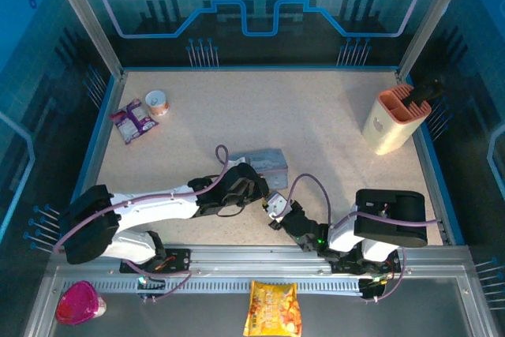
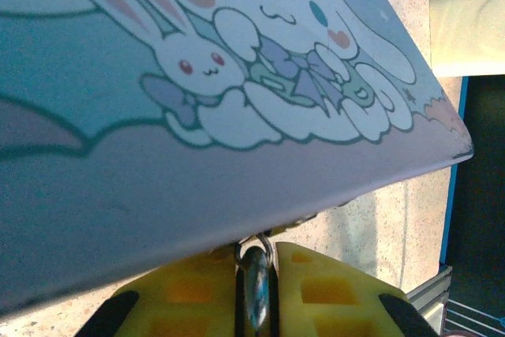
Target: Unlock a padlock with a key
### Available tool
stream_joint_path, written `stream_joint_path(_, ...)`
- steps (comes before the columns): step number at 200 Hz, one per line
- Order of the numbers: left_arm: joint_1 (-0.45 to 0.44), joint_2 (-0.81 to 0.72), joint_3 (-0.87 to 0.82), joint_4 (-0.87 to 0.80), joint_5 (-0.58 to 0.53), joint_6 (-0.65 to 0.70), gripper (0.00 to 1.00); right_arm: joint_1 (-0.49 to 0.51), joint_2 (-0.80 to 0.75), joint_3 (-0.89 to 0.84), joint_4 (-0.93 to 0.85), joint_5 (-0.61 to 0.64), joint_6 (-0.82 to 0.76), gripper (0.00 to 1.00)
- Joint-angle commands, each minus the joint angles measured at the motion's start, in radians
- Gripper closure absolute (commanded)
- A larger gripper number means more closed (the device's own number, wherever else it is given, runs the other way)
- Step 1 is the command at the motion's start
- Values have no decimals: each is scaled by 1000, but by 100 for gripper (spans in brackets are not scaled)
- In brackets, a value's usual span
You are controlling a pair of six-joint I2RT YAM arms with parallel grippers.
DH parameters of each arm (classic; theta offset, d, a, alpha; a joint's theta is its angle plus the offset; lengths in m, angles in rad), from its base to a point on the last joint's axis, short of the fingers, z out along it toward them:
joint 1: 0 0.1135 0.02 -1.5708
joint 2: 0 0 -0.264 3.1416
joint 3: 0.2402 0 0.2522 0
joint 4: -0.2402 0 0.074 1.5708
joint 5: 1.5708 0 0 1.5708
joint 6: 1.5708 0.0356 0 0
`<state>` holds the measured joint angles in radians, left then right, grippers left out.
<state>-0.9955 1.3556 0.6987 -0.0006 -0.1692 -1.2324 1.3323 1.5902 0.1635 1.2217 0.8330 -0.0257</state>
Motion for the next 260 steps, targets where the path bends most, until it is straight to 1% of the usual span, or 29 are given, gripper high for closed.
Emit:
stream_joint_path(1,-32,-12,-22,-13,66,-13,100,-14,-21,42,157,-8,26,82)
stream_joint_path(57,-31,-26,-33,-12,48,-6,100,-12,-11,27,158,-7,62,93)
stream_joint_path(86,-31,-21,-44,11,46,3,100,-12,-29,30,121,-16,125,100)
stream_joint_path(111,-29,-21,-61,45,42,21,100,-16,-58,15,98,-29,250,100)
stream_joint_path(136,-22,-17,-85,91,47,37,100,-30,-109,14,-22,-80,464,100)
stream_joint_path(150,-19,-15,-95,111,49,51,100,-38,-130,6,-50,-120,552,100)
stream_joint_path(168,-13,-16,-105,127,45,66,100,-47,-153,-15,-50,-155,615,100)
stream_joint_path(187,-4,-13,-112,151,56,85,100,-74,-183,-31,-90,-204,687,100)
stream_joint_path(198,0,-13,-113,156,59,92,100,-77,-199,-24,-121,-220,684,100)
stream_joint_path(209,1,-12,-109,154,60,103,100,-75,-224,-2,-208,-224,670,100)
stream_joint_path(228,8,-14,-109,148,63,114,86,-76,-266,43,-374,-202,667,100)
stream_joint_path(252,29,-44,-113,84,46,124,64,-77,-300,40,-444,-172,672,100)
stream_joint_path(260,38,-59,-116,60,38,131,59,-77,-308,41,-470,-171,680,100)
